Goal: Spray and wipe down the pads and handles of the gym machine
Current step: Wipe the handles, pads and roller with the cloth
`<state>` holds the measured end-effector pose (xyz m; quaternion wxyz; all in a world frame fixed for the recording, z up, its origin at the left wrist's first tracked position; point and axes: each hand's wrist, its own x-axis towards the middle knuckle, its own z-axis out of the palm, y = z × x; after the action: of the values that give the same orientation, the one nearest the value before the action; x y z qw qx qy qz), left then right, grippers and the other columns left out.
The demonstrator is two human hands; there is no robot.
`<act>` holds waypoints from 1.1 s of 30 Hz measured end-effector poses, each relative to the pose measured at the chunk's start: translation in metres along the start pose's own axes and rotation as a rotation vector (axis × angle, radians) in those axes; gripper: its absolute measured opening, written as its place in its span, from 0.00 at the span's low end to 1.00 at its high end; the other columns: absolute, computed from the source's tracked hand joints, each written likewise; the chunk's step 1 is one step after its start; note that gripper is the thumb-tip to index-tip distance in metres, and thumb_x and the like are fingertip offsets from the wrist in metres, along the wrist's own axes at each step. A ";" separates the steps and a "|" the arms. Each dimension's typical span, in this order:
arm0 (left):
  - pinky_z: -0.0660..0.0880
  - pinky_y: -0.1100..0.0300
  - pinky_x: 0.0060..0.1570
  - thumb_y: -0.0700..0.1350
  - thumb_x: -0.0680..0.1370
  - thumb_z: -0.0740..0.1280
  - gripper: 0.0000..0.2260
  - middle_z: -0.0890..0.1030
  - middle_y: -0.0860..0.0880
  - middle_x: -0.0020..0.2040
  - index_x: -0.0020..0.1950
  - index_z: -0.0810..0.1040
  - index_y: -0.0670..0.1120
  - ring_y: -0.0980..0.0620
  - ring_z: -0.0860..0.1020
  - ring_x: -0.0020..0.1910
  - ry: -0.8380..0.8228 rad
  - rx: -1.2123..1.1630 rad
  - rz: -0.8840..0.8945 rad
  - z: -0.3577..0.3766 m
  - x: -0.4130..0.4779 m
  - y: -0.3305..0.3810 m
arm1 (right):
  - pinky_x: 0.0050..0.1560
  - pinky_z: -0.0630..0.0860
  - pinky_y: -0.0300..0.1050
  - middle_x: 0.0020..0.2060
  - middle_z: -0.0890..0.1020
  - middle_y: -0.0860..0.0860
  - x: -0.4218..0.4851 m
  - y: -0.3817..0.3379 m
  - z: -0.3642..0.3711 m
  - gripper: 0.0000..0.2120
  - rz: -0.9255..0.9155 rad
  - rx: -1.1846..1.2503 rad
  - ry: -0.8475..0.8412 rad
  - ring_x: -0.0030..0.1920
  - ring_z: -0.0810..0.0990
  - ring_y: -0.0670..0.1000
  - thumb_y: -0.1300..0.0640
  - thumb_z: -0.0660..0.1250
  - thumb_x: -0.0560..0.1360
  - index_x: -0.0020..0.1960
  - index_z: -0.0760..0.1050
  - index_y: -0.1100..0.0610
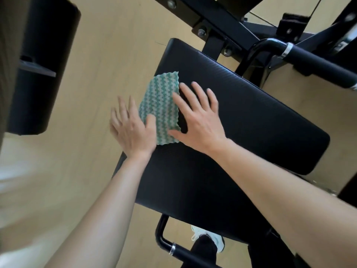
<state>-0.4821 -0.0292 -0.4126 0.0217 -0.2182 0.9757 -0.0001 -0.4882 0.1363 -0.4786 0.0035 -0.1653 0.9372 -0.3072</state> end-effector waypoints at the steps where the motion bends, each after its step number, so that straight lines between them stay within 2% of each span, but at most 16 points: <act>1: 0.57 0.39 0.75 0.59 0.81 0.60 0.32 0.55 0.49 0.84 0.83 0.58 0.53 0.40 0.56 0.81 -0.027 -0.017 0.053 0.001 0.007 0.008 | 0.80 0.48 0.66 0.82 0.58 0.55 -0.015 0.003 0.003 0.46 0.056 -0.031 0.008 0.83 0.52 0.61 0.31 0.69 0.72 0.82 0.60 0.53; 4: 0.69 0.39 0.67 0.71 0.79 0.54 0.36 0.62 0.46 0.81 0.83 0.52 0.57 0.37 0.69 0.73 -0.141 -0.007 0.106 0.015 0.022 0.023 | 0.80 0.47 0.68 0.83 0.55 0.55 -0.051 0.008 0.010 0.48 0.149 -0.076 -0.002 0.83 0.50 0.61 0.27 0.63 0.73 0.83 0.57 0.53; 7: 0.74 0.44 0.57 0.74 0.78 0.53 0.37 0.72 0.45 0.74 0.82 0.55 0.56 0.38 0.77 0.65 -0.103 -0.030 0.123 0.022 0.022 0.014 | 0.80 0.45 0.68 0.84 0.52 0.54 -0.076 0.004 0.016 0.50 0.188 -0.073 -0.032 0.83 0.48 0.62 0.24 0.61 0.72 0.84 0.53 0.52; 10: 0.71 0.49 0.53 0.76 0.77 0.52 0.38 0.78 0.47 0.68 0.79 0.62 0.55 0.40 0.78 0.64 -0.142 -0.092 -0.015 0.022 0.023 -0.007 | 0.80 0.44 0.68 0.84 0.51 0.54 -0.088 0.001 0.017 0.50 0.201 -0.066 -0.043 0.83 0.47 0.61 0.26 0.63 0.73 0.84 0.52 0.51; 15: 0.66 0.50 0.51 0.76 0.76 0.51 0.36 0.81 0.48 0.64 0.74 0.68 0.53 0.40 0.78 0.62 -0.156 -0.124 -0.176 0.018 -0.009 -0.038 | 0.80 0.43 0.67 0.84 0.50 0.54 -0.087 -0.006 0.012 0.48 0.254 -0.067 -0.086 0.83 0.46 0.61 0.27 0.64 0.74 0.84 0.50 0.49; 18: 0.68 0.49 0.52 0.77 0.76 0.51 0.37 0.80 0.49 0.66 0.75 0.68 0.54 0.41 0.78 0.63 -0.137 -0.112 -0.268 0.019 -0.034 -0.065 | 0.80 0.45 0.68 0.84 0.49 0.55 -0.094 -0.020 0.010 0.46 0.329 -0.047 -0.112 0.83 0.46 0.62 0.29 0.65 0.75 0.84 0.50 0.47; 21: 0.73 0.43 0.60 0.80 0.73 0.47 0.41 0.78 0.47 0.67 0.75 0.68 0.55 0.39 0.77 0.63 -0.125 -0.084 -0.355 0.017 -0.061 -0.091 | 0.78 0.46 0.71 0.84 0.48 0.56 -0.117 -0.033 0.013 0.47 0.336 -0.056 -0.167 0.82 0.46 0.64 0.30 0.67 0.73 0.84 0.50 0.46; 24: 0.70 0.41 0.65 0.77 0.75 0.52 0.38 0.71 0.47 0.74 0.78 0.64 0.55 0.39 0.71 0.69 -0.128 -0.106 -0.474 0.019 -0.091 -0.107 | 0.78 0.46 0.71 0.84 0.47 0.55 -0.142 -0.030 0.016 0.49 0.297 -0.057 -0.207 0.83 0.44 0.63 0.29 0.67 0.73 0.84 0.48 0.45; 26: 0.71 0.46 0.62 0.74 0.77 0.56 0.37 0.64 0.47 0.78 0.79 0.61 0.54 0.39 0.67 0.70 -0.090 -0.231 -0.600 0.024 -0.108 -0.108 | 0.79 0.46 0.70 0.84 0.47 0.54 -0.148 -0.023 0.016 0.48 0.280 -0.055 -0.215 0.83 0.44 0.62 0.29 0.67 0.73 0.84 0.48 0.44; 28: 0.71 0.49 0.58 0.71 0.78 0.60 0.38 0.58 0.47 0.80 0.81 0.57 0.52 0.38 0.69 0.70 -0.036 -0.367 -0.699 0.029 -0.118 -0.102 | 0.79 0.45 0.69 0.84 0.47 0.53 -0.148 -0.019 0.017 0.48 0.262 -0.058 -0.229 0.83 0.44 0.62 0.28 0.66 0.73 0.84 0.47 0.43; 30: 0.71 0.50 0.60 0.69 0.78 0.62 0.40 0.52 0.45 0.82 0.83 0.51 0.52 0.38 0.69 0.72 -0.015 -0.479 -0.770 0.032 -0.124 -0.092 | 0.79 0.44 0.69 0.84 0.46 0.53 -0.149 -0.016 0.018 0.47 0.256 -0.054 -0.244 0.83 0.43 0.61 0.27 0.64 0.74 0.84 0.46 0.43; 33: 0.72 0.53 0.55 0.66 0.80 0.63 0.44 0.55 0.39 0.81 0.84 0.37 0.53 0.39 0.74 0.68 -0.061 -0.651 -0.920 0.030 -0.142 -0.071 | 0.79 0.43 0.68 0.84 0.45 0.52 -0.149 -0.015 0.018 0.47 0.250 -0.050 -0.261 0.83 0.42 0.61 0.27 0.63 0.74 0.84 0.45 0.42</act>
<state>-0.3227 -0.0326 -0.4363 -0.0207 -0.6163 0.7287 0.2979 -0.3410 0.1613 -0.4991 0.1592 -0.0860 0.9493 -0.2571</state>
